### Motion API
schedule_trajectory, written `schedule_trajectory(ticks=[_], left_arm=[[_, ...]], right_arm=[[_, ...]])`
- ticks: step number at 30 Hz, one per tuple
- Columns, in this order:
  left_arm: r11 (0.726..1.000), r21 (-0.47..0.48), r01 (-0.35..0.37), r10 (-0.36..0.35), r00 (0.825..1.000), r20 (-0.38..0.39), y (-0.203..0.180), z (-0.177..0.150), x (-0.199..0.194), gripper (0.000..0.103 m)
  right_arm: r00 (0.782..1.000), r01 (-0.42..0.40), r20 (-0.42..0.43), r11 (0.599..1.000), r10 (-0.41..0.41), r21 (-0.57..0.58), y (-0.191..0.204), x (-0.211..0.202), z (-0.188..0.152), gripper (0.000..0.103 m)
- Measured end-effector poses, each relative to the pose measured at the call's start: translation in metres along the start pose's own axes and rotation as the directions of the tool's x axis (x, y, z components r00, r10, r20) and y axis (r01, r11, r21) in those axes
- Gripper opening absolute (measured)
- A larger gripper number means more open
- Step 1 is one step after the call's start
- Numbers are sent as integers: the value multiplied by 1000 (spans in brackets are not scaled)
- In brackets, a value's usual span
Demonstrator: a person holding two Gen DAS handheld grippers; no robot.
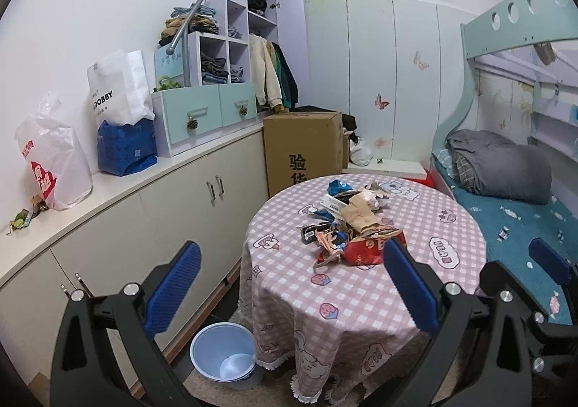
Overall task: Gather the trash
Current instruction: 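Move the right tool to the red paper bag and close on it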
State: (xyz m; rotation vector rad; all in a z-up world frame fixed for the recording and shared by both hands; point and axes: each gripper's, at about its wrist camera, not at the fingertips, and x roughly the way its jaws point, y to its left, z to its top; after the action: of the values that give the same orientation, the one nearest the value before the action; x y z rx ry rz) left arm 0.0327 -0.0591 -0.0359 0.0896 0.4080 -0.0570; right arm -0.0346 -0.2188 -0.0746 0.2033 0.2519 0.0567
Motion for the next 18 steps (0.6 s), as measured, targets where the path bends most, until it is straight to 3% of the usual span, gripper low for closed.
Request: schedule_trajectory(ticks=[7,18], left_arm=[[1000,15,-20,20,999,-32,-16,-3,19,99],[1000,0,-7,7,989,-146,-11,-17,65,99]], right_arm=[[998,50,-37,998,-49,47,-33,16,-14,97],[987,120,-121,982,-103,144,-78,50,-36,97]])
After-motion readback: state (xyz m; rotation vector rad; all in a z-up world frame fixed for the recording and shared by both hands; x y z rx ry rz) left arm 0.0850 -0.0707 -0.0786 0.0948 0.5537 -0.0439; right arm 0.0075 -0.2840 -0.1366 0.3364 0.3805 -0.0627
